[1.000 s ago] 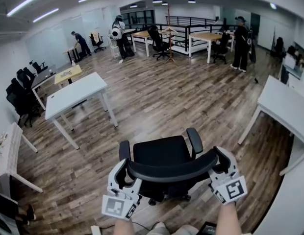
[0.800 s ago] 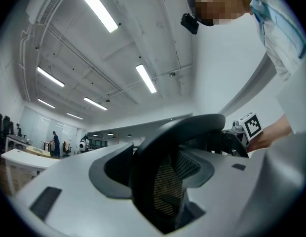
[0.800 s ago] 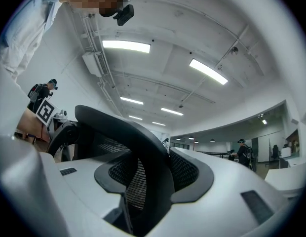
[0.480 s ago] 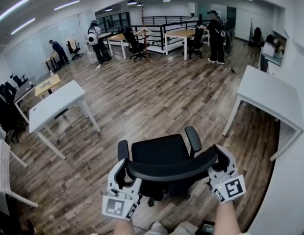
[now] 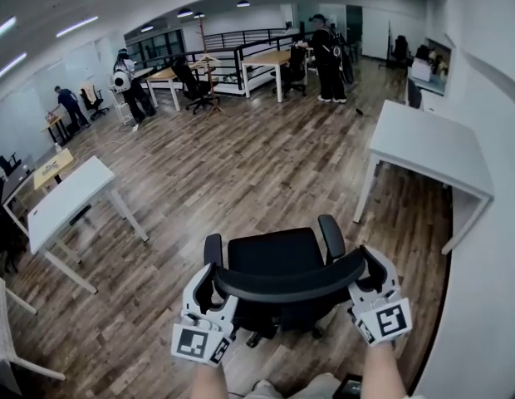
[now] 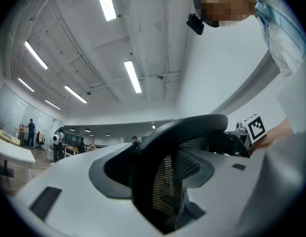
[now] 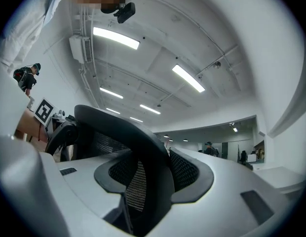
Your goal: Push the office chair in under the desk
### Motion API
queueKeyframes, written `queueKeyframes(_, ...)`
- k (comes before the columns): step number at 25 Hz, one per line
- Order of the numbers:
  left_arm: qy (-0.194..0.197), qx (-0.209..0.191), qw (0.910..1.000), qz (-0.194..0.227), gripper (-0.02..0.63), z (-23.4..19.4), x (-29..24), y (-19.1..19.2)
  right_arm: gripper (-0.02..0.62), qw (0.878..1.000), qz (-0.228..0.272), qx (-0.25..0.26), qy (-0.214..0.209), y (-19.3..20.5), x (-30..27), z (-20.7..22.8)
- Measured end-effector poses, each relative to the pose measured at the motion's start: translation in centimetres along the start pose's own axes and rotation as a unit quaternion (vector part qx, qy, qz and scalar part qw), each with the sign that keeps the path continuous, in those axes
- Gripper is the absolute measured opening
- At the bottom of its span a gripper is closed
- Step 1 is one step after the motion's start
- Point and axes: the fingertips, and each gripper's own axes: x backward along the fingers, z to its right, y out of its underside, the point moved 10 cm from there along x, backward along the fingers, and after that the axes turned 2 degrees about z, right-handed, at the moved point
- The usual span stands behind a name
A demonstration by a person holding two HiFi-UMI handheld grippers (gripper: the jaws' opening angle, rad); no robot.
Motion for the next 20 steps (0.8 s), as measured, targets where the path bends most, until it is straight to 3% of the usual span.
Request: queueKeyframes(20,0.127,0.047,0.9907,0.005,0.235,6.6,-12.5,3.0,0.215,0.987,-0.033,0.034,0.152,0.0,6.4,8.3)
